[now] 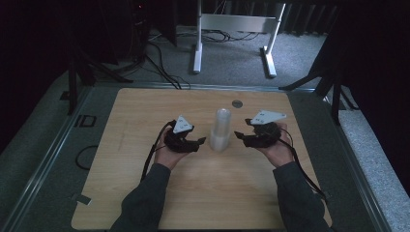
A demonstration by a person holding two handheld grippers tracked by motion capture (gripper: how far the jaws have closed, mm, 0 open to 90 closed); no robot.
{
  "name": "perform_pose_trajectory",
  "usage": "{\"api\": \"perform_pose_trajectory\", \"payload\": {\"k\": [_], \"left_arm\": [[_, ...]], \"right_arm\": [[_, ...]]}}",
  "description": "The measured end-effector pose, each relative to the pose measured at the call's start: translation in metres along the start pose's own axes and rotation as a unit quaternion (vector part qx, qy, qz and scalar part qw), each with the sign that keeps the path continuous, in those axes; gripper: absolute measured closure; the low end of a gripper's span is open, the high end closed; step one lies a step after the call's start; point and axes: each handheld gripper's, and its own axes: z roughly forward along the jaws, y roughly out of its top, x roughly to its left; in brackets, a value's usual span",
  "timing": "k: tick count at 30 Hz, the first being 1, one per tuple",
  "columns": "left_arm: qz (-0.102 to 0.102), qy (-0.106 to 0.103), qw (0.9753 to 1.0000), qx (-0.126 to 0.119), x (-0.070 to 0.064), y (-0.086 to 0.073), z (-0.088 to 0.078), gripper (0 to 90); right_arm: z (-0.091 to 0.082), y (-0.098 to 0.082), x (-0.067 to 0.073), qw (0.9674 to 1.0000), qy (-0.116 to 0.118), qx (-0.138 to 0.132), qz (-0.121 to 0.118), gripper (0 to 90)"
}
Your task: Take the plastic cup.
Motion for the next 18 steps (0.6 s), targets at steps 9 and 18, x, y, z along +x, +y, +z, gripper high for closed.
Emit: {"api": "perform_pose_trajectory", "payload": {"k": [9, 18], "left_arm": [[0.013, -0.016, 0.9998, 0.003, -0.01, 0.002, 0.018, 26.1], [0.018, -0.037, 0.9991, 0.005, -0.012, 0.008, 0.034, 25.9]], "right_arm": [[0.001, 0.002, -0.002, 1.0, 0.006, -0.003, 0.006, 34.2], [0.004, 0.013, -0.001, 0.9999, 0.013, -0.009, 0.005, 31.6]]}}
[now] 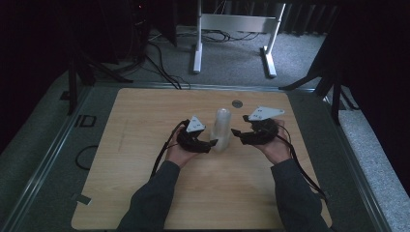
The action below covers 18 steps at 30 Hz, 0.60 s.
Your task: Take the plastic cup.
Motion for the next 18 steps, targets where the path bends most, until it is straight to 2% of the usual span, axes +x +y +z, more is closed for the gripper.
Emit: {"api": "perform_pose_trajectory", "payload": {"k": [4, 10, 13, 18], "left_arm": [[-0.015, -0.007, 0.9999, -0.002, 0.001, -0.001, 0.008, 25.6], [-0.016, -0.007, 0.9999, 0.001, -0.002, -0.002, 0.016, 25.5], [-0.022, -0.006, 0.9997, -0.005, -0.003, -0.001, 0.02, 25.6], [-0.021, -0.006, 0.9998, -0.002, -0.002, -0.002, 0.021, 25.6]], "right_arm": [[0.004, 0.003, 0.001, 1.0, 0.006, -0.003, 0.003, 30.4], [0.009, 0.007, 0.001, 0.9999, 0.011, -0.004, 0.004, 30.3], [0.012, 0.008, -0.003, 0.9995, 0.016, -0.015, 0.022, 30.0], [0.013, 0.009, -0.005, 0.9994, 0.018, -0.017, 0.026, 29.7]]}}
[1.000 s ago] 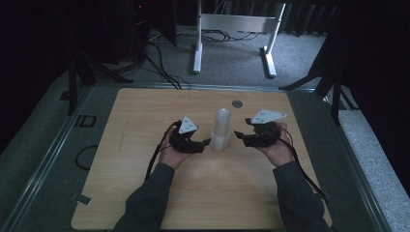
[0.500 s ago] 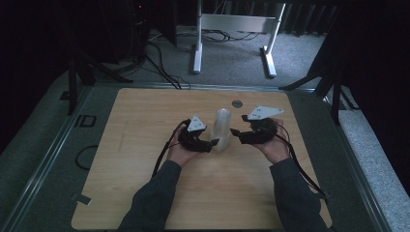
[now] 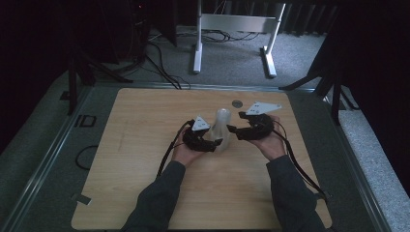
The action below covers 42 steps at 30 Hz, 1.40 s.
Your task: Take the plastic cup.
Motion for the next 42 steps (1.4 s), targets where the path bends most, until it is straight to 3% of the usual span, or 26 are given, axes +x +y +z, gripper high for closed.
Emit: {"api": "perform_pose_trajectory", "payload": {"k": [15, 31, 36, 42], "left_arm": [[0.001, 0.001, 1.0, -0.001, -0.001, -0.001, 0.004, 26.4], [0.009, 0.004, 0.9999, -0.009, -0.002, 0.001, 0.0, 28.0], [0.008, 0.004, 0.9999, -0.01, -0.002, 0.001, 0.001, 28.0], [0.009, 0.006, 0.9999, -0.01, -0.003, 0.001, 0.003, 28.0]], "right_arm": [[0.009, 0.008, 0.003, 0.9999, 0.009, -0.006, -0.003, 25.7], [0.029, 0.016, 0.004, 0.9994, 0.026, -0.021, 0.009, 24.3], [0.035, 0.015, 0.001, 0.9989, 0.033, -0.025, 0.024, 24.3], [0.039, 0.018, 0.003, 0.9991, 0.031, -0.02, 0.02, 25.5]]}}
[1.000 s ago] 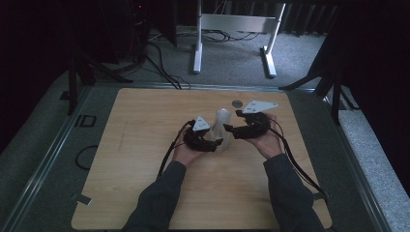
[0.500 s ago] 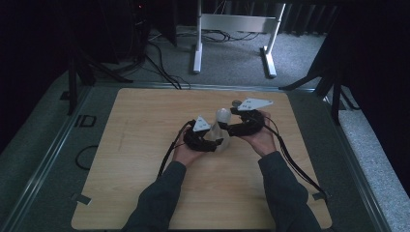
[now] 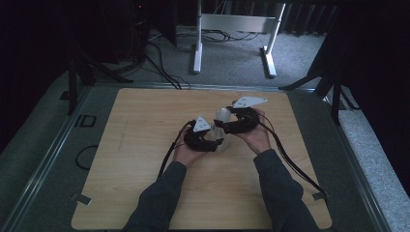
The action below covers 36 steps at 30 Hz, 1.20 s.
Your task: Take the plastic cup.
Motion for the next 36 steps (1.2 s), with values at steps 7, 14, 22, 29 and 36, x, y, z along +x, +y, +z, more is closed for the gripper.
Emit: {"api": "perform_pose_trajectory", "payload": {"k": [7, 14, 22, 29, 36], "left_arm": [[0.003, 0.003, 1.0, 0.002, -0.0002, -0.0004, 0.0006, 27.9], [0.004, 0.005, 1.0, 0.001, -0.0004, -0.0012, 0.0029, 27.0], [0.009, 0.01, 0.9999, 0.0, -0.0016, -0.0014, 0.0044, 26.1], [0.008, 0.01, 0.9999, 0.0, -0.0023, -0.0018, 0.0054, 26.1], [0.012, 0.011, 0.9999, 0.002, -0.002, -0.0015, 0.0048, 26.7]], "right_arm": [[0.0018, 0.0024, 0.0012, 1.0, 0.001, -0.001, -0.005, 33.6], [-0.0004, 0.0036, 0.0004, 1.0, 0.004, -0.005, 0.0, 38.2], [-0.0008, 0.0037, 0.0003, 1.0, 0.004, -0.006, 0.003, 39.2], [-0.0008, 0.0043, -0.0004, 0.9999, 0.005, -0.006, 0.008, 39.1], [-0.0012, 0.0061, -0.0001, 1.0, 0.005, -0.005, 0.006, 39.1]]}}
